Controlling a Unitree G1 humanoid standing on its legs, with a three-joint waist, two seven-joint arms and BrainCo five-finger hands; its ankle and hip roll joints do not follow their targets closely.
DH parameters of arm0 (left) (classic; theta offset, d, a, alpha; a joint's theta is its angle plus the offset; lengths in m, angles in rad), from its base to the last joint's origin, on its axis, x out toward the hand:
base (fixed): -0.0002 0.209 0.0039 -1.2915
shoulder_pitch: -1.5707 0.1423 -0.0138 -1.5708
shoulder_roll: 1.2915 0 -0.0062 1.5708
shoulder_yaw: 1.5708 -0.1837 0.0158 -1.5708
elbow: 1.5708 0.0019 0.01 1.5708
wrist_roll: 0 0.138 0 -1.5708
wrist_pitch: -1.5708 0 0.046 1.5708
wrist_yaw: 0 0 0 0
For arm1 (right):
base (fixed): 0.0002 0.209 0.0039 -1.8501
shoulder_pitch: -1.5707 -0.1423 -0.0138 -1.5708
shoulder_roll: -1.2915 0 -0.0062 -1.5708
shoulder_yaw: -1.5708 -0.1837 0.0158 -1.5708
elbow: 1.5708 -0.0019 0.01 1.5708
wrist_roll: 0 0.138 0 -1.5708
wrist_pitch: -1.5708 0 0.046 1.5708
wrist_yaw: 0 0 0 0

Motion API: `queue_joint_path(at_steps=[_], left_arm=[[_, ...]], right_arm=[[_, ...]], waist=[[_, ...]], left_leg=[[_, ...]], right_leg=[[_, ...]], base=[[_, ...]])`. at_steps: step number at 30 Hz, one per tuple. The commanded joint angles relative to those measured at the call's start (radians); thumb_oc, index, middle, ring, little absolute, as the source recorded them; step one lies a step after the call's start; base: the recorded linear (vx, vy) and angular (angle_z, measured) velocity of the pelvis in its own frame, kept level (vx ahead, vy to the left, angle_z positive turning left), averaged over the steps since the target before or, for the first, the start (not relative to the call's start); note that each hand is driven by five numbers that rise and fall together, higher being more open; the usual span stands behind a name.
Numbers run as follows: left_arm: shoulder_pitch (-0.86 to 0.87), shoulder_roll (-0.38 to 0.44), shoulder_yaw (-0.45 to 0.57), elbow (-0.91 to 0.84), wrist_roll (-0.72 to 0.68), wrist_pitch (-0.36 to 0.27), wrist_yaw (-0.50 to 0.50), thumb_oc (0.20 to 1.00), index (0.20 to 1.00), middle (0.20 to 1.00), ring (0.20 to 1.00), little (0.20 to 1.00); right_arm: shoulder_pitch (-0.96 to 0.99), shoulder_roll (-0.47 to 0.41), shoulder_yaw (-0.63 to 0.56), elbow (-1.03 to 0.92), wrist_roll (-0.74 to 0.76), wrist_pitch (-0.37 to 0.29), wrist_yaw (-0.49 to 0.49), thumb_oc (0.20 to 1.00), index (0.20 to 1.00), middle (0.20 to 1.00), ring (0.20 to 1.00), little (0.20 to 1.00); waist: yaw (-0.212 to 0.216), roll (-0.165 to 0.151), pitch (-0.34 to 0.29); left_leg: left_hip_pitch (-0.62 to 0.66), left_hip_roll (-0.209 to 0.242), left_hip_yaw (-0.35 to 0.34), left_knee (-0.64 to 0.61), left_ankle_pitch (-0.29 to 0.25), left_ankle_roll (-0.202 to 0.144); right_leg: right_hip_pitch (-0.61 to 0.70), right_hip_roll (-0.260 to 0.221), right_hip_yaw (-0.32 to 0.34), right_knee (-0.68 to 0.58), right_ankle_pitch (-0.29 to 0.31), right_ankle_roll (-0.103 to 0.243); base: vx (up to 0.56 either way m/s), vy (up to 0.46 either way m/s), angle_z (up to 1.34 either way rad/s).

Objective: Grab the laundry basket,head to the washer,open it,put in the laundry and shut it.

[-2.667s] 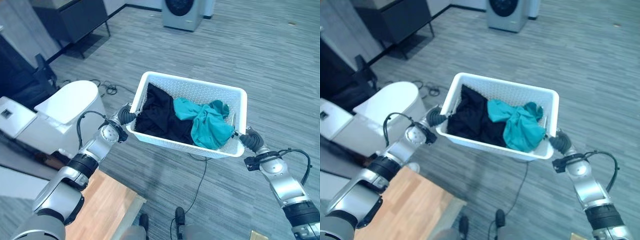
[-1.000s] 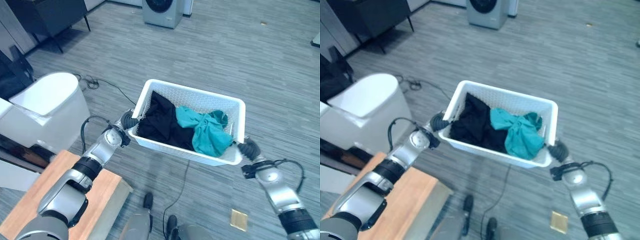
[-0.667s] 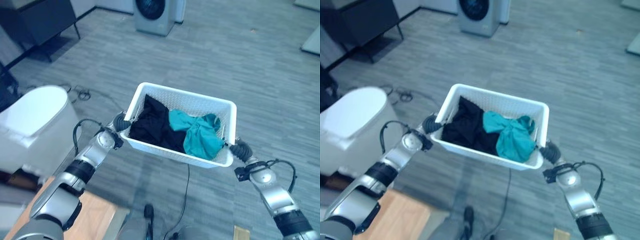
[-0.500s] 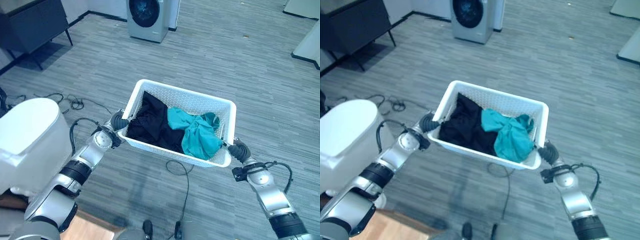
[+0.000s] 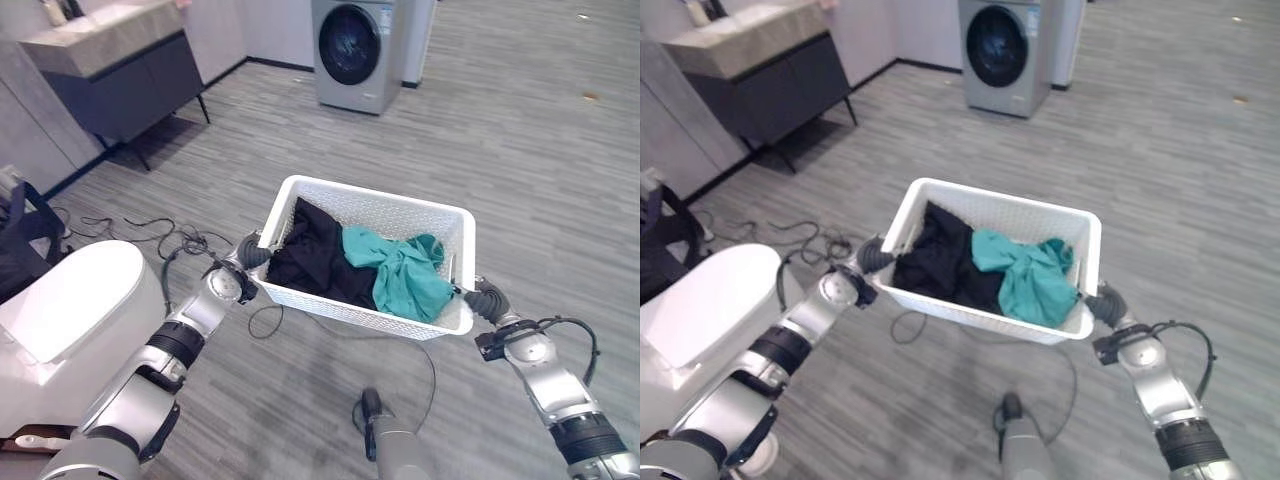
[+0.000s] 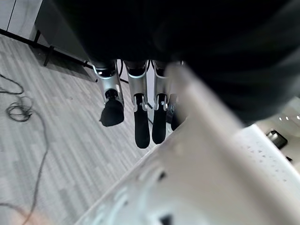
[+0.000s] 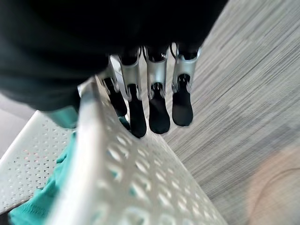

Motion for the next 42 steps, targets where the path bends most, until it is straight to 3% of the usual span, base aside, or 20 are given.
queue_joint_path(at_steps=[1, 2, 4, 5, 8, 10, 12, 16, 17, 18, 20, 21, 24, 26, 29, 31, 32, 34, 38, 42], left_arm=[[-0.134, 0.043, -0.042, -0.159, -0.029, -0.116, -0.004, 0.2, 0.2, 0.2, 0.2, 0.2], [-0.145, 0.045, -0.046, -0.16, -0.036, -0.113, -0.003, 0.2, 0.2, 0.2, 0.2, 0.2], [-0.178, 0.026, -0.063, -0.149, -0.053, -0.106, -0.002, 0.2, 0.2, 0.2, 0.2, 0.2], [-0.194, 0.016, -0.074, -0.143, -0.06, -0.106, -0.005, 0.2, 0.2, 0.2, 0.2, 0.2], [-0.207, -0.002, -0.079, -0.125, -0.051, -0.11, -0.005, 0.2, 0.2, 0.2, 0.2, 0.2], [-0.195, 0.004, -0.083, -0.141, -0.055, -0.111, -0.013, 0.2, 0.2, 0.2, 0.2, 0.2], [-0.183, 0.015, -0.075, -0.141, -0.058, -0.114, -0.017, 0.2, 0.2, 0.2, 0.2, 0.2], [-0.164, 0.052, -0.092, -0.179, -0.045, -0.119, -0.03, 0.2, 0.2, 0.2, 0.2, 0.2], [-0.17, 0.054, -0.093, -0.19, -0.041, -0.116, -0.029, 0.2, 0.2, 0.2, 0.2, 0.2], [-0.181, 0.05, -0.092, -0.2, -0.039, -0.114, -0.026, 0.2, 0.2, 0.2, 0.2, 0.2], [-0.207, 0.018, -0.111, -0.191, -0.032, -0.116, -0.031, 0.2, 0.2, 0.2, 0.2, 0.2], [-0.224, -0.011, -0.118, -0.166, -0.023, -0.12, -0.025, 0.2, 0.2, 0.2, 0.2, 0.2], [-0.227, -0.036, -0.112, -0.144, -0.013, -0.127, -0.014, 0.2, 0.2, 0.2, 0.2, 0.2], [-0.224, -0.033, -0.093, -0.112, 0.006, -0.125, 0.011, 0.2, 0.2, 0.2, 0.2, 0.2], [-0.223, -0.019, -0.083, -0.103, 0.014, -0.124, 0.013, 0.2, 0.2, 0.2, 0.2, 0.2], [-0.202, -0.008, -0.064, -0.116, 0.001, -0.14, 0.01, 0.2, 0.2, 0.2, 0.2, 0.2], [-0.202, -0.007, -0.063, -0.116, 0.001, -0.14, 0.01, 0.2, 0.2, 0.2, 0.2, 0.2], [-0.213, 0.023, -0.059, -0.127, -0.034, -0.121, 0.012, 0.2, 0.2, 0.2, 0.2, 0.2], [-0.209, 0.03, -0.049, -0.145, -0.057, -0.112, 0.017, 0.2, 0.2, 0.2, 0.2, 0.2], [-0.213, 0.017, -0.046, -0.156, -0.075, -0.109, 0.013, 0.2, 0.2, 0.2, 0.2, 0.2]], right_arm=[[-0.125, 0.017, -0.013, -0.198, 0.075, -0.133, -0.029, 0.2, 0.2, 0.2, 0.2, 0.2], [-0.119, 0.016, -0.014, -0.2, 0.079, -0.131, -0.031, 0.2, 0.2, 0.2, 0.2, 0.2], [-0.103, 0.012, -0.02, -0.199, 0.086, -0.124, -0.049, 0.2, 0.2, 0.2, 0.2, 0.2], [-0.093, 0.007, -0.026, -0.209, 0.096, -0.118, -0.047, 0.2, 0.2, 0.2, 0.2, 0.2], [-0.089, 0.017, -0.023, -0.219, 0.096, -0.137, -0.044, 0.2, 0.2, 0.2, 0.2, 0.2], [-0.112, 0.039, -0.004, -0.206, 0.085, -0.138, -0.043, 0.2, 0.2, 0.2, 0.2, 0.2], [-0.135, 0.054, 0.015, -0.197, 0.079, -0.13, -0.035, 0.2, 0.2, 0.2, 0.2, 0.2], [-0.113, 0.094, 0.006, -0.204, 0.069, -0.141, -0.035, 0.2, 0.2, 0.2, 0.2, 0.2], [-0.109, 0.105, 0.001, -0.201, 0.066, -0.145, -0.045, 0.2, 0.2, 0.2, 0.2, 0.2], [-0.106, 0.106, -0.01, -0.205, 0.062, -0.15, -0.05, 0.2, 0.2, 0.2, 0.2, 0.2], [-0.07, 0.077, -0.048, -0.21, 0.074, -0.144, -0.044, 0.2, 0.2, 0.2, 0.2, 0.2], [-0.038, 0.056, -0.079, -0.207, 0.098, -0.145, -0.043, 0.2, 0.2, 0.2, 0.2, 0.2], [-0.019, 0.042, -0.096, -0.204, 0.113, -0.147, -0.043, 0.2, 0.2, 0.2, 0.2, 0.2], [-0.025, 0.027, -0.096, -0.199, 0.121, -0.144, -0.04, 0.2, 0.2, 0.2, 0.2, 0.2], [-0.039, 0.018, -0.088, -0.196, 0.121, -0.139, -0.038, 0.2, 0.2, 0.2, 0.2, 0.2], [-0.089, 0.012, -0.066, -0.164, 0.119, -0.142, -0.045, 0.2, 0.2, 0.2, 0.2, 0.2], [-0.092, 0.012, -0.065, -0.162, 0.119, -0.143, -0.045, 0.2, 0.2, 0.2, 0.2, 0.2], [-0.134, 0.015, -0.054, -0.164, 0.146, -0.148, -0.074, 0.2, 0.2, 0.2, 0.2, 0.2], [-0.154, 0.013, -0.032, -0.181, 0.135, -0.147, -0.079, 0.2, 0.2, 0.2, 0.2, 0.2], [-0.143, 0.013, -0.032, -0.2, 0.126, -0.136, -0.078, 0.2, 0.2, 0.2, 0.2, 0.2]], waist=[[0.01, -0.111, -0.029], [0.004, -0.099, -0.026], [0.021, -0.121, -0.007], [0.034, -0.123, -0.001], [0.092, -0.127, -0.012], [0.11, -0.123, -0.02], [0.116, -0.114, -0.049], [0.119, -0.149, -0.074], [0.095, -0.134, -0.055], [0.068, -0.116, -0.031], [0.001, -0.105, -0.011], [-0.041, -0.119, -0.017], [-0.059, -0.117, -0.026], [-0.056, -0.118, -0.03], [-0.055, -0.115, -0.039], [-0.053, -0.091, -0.076], [-0.055, -0.093, -0.077], [-0.036, -0.118, -0.061], [-0.008, -0.141, -0.033], [0.021, -0.152, -0.015]], left_leg=[[-0.192, 0.023, 0.16, 0.198, 0.11, 0.115], [-0.217, 0.069, 0.164, 0.235, 0.088, 0.111], [-0.342, 0.093, 0.193, 0.271, 0.063, 0.118], [-0.418, 0.055, 0.22, 0.118, 0.031, 0.102], [-0.396, -0.035, 0.225, -0.635, 0.079, 0.086], [-0.399, -0.036, 0.212, -0.792, 0.11, 0.074], [-0.371, -0.036, 0.246, -0.762, 0.124, 0.084], [-0.329, -0.144, 0.253, -0.594, 0.025, 0.176], [-0.273, -0.159, 0.247, -0.579, -0.021, 0.21], [-0.207, -0.163, 0.232, -0.582, -0.052, 0.226], [-0.116, -0.184, 0.156, -0.602, -0.065, 0.218], [-0.053, -0.197, 0.112, -0.607, -0.111, 0.192], [0.0, -0.191, 0.082, -0.622, -0.153, 0.174], [0.084, -0.177, 0.092, -0.629, -0.205, 0.151], [0.136, -0.168, 0.109, -0.624, -0.227, 0.142], [0.152, -0.116, 0.137, -0.512, -0.124, 0.084], [0.147, -0.119, 0.136, -0.509, -0.122, 0.083], [-0.024, -0.017, 0.177, -0.058, 0.056, 0.059], [-0.167, 0.009, 0.15, 0.169, 0.074, 0.093], [-0.27, 0.02, 0.142, -0.023, -0.008, 0.113]], right_leg=[[0.171, -0.013, 0.025, -0.165, -0.033, 0.021], [0.193, 0.014, 0.014, -0.159, -0.067, 0.012], [0.26, 0.014, -0.008, -0.17, -0.087, -0.003], [0.3, 0.01, -0.015, -0.179, -0.107, 0.012], [0.399, -0.003, -0.026, -0.163, -0.199, 0.055], [0.454, -0.011, -0.016, -0.14, -0.254, 0.062], [0.505, -0.026, 0.006, -0.1, -0.288, 0.083], [0.422, -0.122, 0.052, 0.337, 0.086, 0.18], [0.346, -0.111, 0.053, 0.514, 0.143, 0.178], [0.228, -0.109, 0.042, 0.623, 0.089, 0.171], [0.108, -0.047, 0.058, 0.486, 0.011, 0.147], [0.069, -0.033, 0.089, 0.193, -0.046, 0.141], [0.059, -0.031, 0.112, -0.02, -0.033, 0.145], [0.032, -0.087, 0.022, -0.231, 0.045, 0.18], [0.06, -0.093, -0.05, -0.284, 0.061, 0.182], [0.111, -0.041, -0.049, -0.247, 0.069, 0.147], [0.109, -0.044, -0.049, -0.25, 0.074, 0.146], [0.177, -0.016, -0.045, -0.222, 0.03, 0.072], [0.232, 0.007, -0.017, -0.216, -0.011, 0.02], [0.278, -0.005, 0.011, -0.214, -0.054, 0.038]], base=[[0.4, -0.377, 0.34], [0.43, -0.315, -0.15], [0.43, -0.174, -0.01], [0.63, 0.021, 0.42], [0.76, 0.193, -0.01], [0.81, 0.202, -0.84], [1.06, 0.344, -0.97], [0.79, 0.38, -0.25], [0.82, 0.434, -0.15], [0.83, 0.365, 0.48], [0.84, 0.089, 1.57], [0.78, -0.052, 2.2], [0.56, -0.097, 1.85], [0.67, -0.147, 0.87], [0.41, -0.102, 0.02], [0.65, -0.199, 0.27], [0.29, -0.167, 0.01], [0.34, -0.305, -0.07], [0.29, -0.203, -0.35], [0.3, 0.028, -0.45]])
